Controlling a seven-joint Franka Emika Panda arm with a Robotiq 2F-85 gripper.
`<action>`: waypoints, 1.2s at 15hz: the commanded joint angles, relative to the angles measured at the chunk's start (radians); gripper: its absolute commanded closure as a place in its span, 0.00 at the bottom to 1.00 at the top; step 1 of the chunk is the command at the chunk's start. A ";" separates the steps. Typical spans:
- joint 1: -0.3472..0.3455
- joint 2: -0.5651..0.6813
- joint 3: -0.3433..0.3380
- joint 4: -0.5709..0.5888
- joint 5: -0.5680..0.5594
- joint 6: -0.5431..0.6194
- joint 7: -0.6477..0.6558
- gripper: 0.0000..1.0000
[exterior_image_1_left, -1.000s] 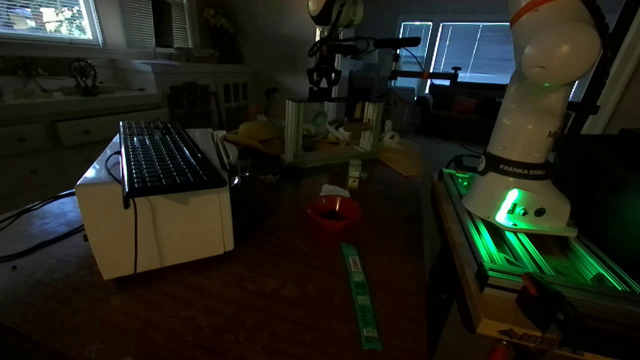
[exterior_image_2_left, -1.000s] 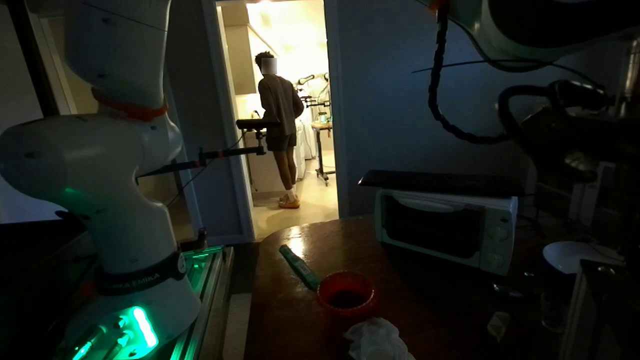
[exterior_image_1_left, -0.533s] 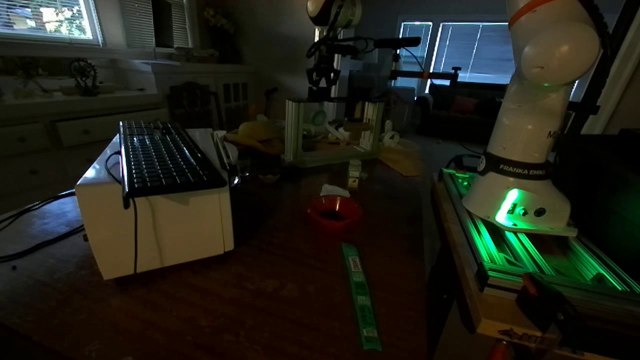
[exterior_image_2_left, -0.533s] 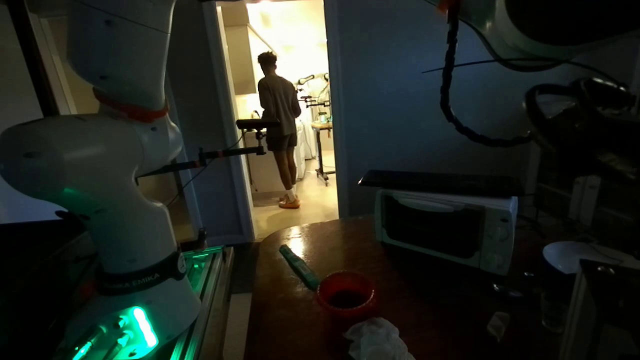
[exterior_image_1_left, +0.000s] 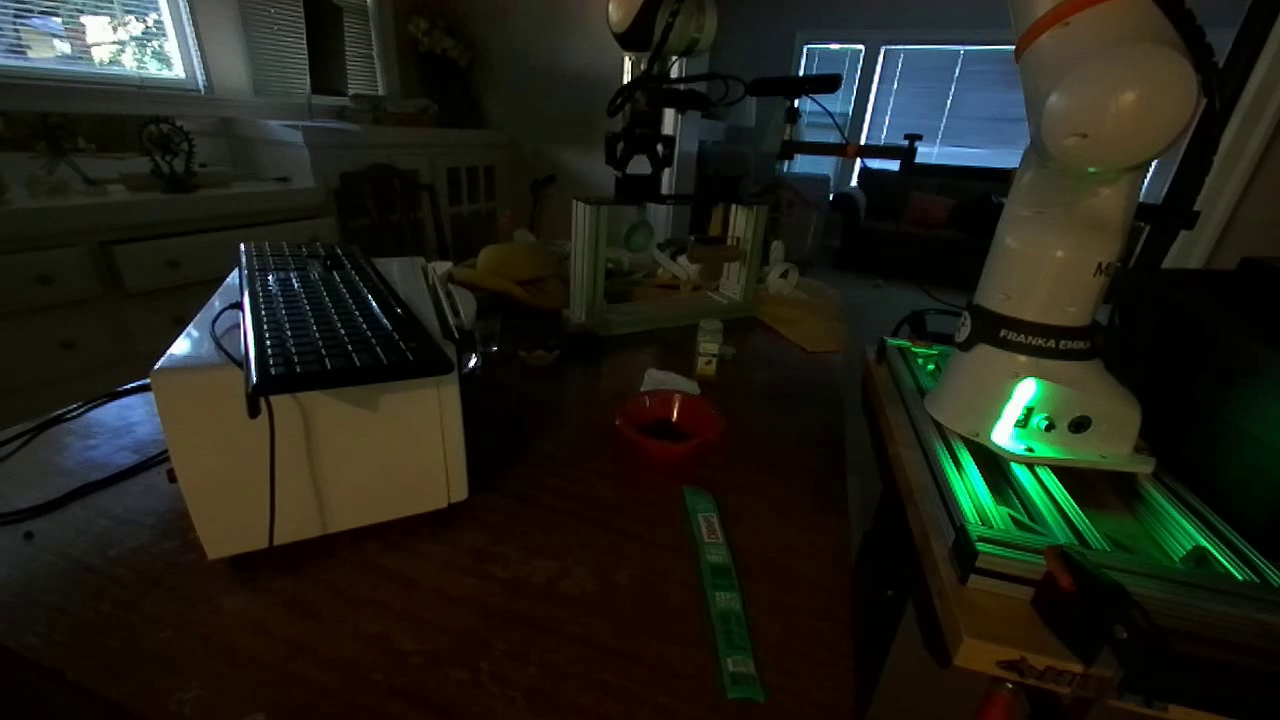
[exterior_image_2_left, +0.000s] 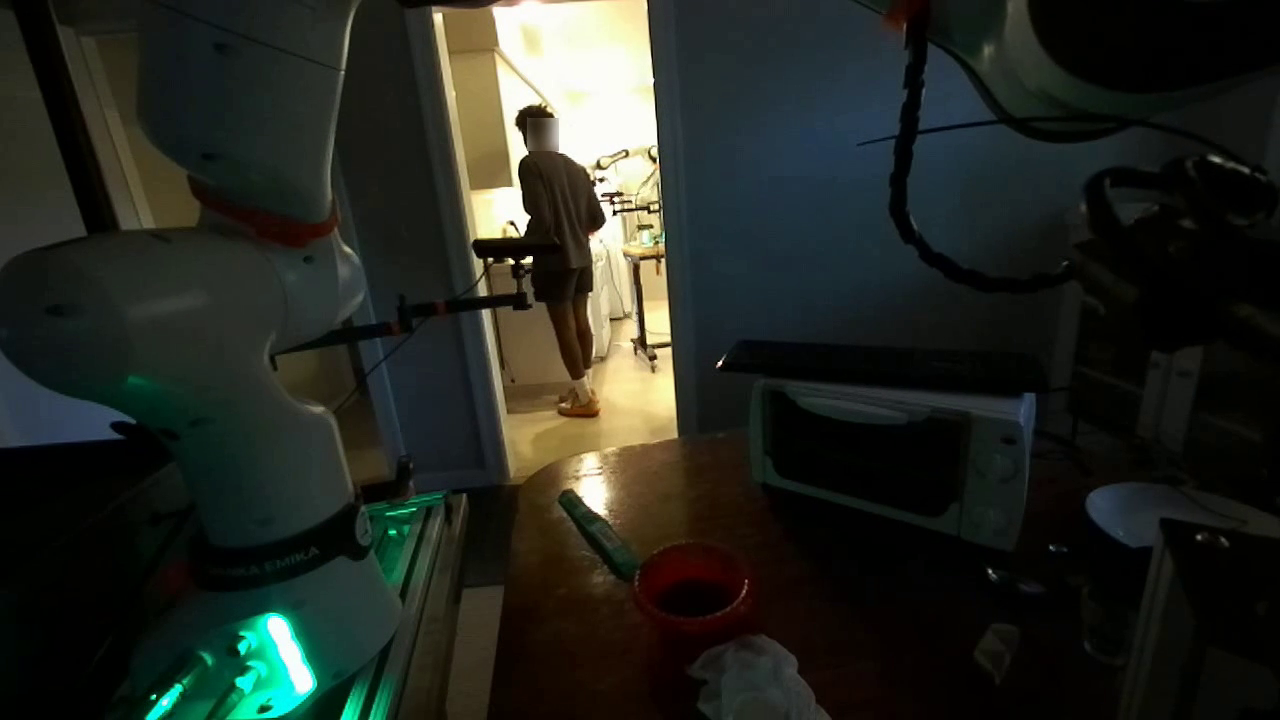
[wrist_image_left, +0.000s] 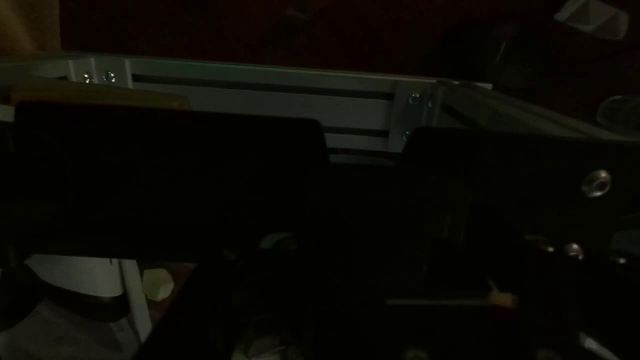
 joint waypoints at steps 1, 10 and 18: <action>-0.015 0.006 0.017 0.030 0.030 -0.037 -0.037 0.00; 0.011 -0.055 -0.032 0.005 -0.053 -0.050 0.035 0.00; 0.032 -0.163 -0.048 -0.047 -0.091 -0.160 0.125 0.00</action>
